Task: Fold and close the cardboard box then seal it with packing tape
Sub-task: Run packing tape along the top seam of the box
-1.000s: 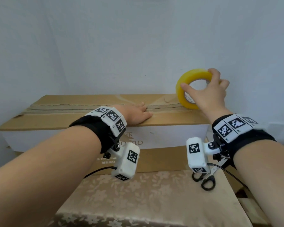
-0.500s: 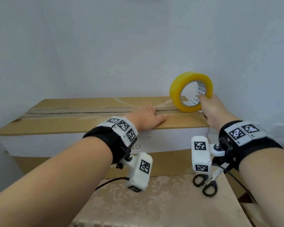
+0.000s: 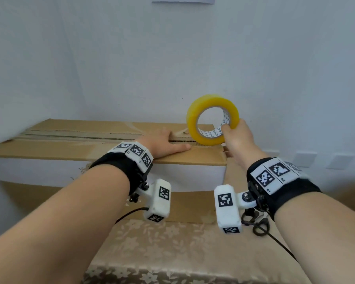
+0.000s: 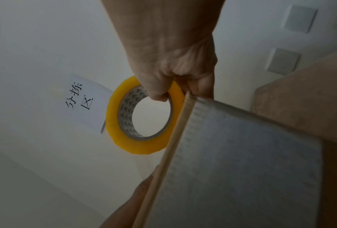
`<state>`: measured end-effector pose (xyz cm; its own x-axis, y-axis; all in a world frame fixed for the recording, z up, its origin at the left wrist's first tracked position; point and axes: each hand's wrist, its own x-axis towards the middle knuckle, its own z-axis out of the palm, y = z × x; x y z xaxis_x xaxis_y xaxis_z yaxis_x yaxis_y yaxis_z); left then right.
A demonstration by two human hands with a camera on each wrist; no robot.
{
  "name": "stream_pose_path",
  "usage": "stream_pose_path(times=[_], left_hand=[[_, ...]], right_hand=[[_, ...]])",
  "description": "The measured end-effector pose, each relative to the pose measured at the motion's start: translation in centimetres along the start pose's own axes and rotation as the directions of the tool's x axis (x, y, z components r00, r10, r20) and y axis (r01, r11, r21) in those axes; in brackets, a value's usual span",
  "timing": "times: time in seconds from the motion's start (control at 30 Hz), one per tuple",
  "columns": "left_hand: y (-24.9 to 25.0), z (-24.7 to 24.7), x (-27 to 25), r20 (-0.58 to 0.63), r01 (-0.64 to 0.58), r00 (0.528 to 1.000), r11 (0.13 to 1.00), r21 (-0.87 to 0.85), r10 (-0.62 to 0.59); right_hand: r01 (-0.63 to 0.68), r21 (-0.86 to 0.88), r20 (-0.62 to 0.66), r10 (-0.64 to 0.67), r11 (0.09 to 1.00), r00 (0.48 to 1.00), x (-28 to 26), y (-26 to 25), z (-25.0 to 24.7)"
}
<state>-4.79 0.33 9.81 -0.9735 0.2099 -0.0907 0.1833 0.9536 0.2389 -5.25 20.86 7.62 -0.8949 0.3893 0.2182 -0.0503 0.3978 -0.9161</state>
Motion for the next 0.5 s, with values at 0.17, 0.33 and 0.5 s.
stream_pose_path(times=[0.17, 0.33, 0.5], left_hand=[[0.3, 0.2, -0.5, 0.018, 0.003, 1.0, 1.0, -0.028, -0.003], [0.2, 0.4, -0.6, 0.083, -0.01, 0.997, 1.0, 0.023, 0.008], [0.1, 0.1, -0.4, 0.126, -0.017, 0.992, 0.999, 0.038, 0.012]], right_hand=[[0.129, 0.006, -0.043, -0.129, 0.992, 0.991, 0.2, -1.1, -0.6], [0.323, -0.199, -0.002, -0.33, 0.925, 0.944, 0.7, -3.1, -0.7], [0.364, -0.401, -0.005, -0.399, 0.841, 0.917, 1.9, -3.2, -2.4]])
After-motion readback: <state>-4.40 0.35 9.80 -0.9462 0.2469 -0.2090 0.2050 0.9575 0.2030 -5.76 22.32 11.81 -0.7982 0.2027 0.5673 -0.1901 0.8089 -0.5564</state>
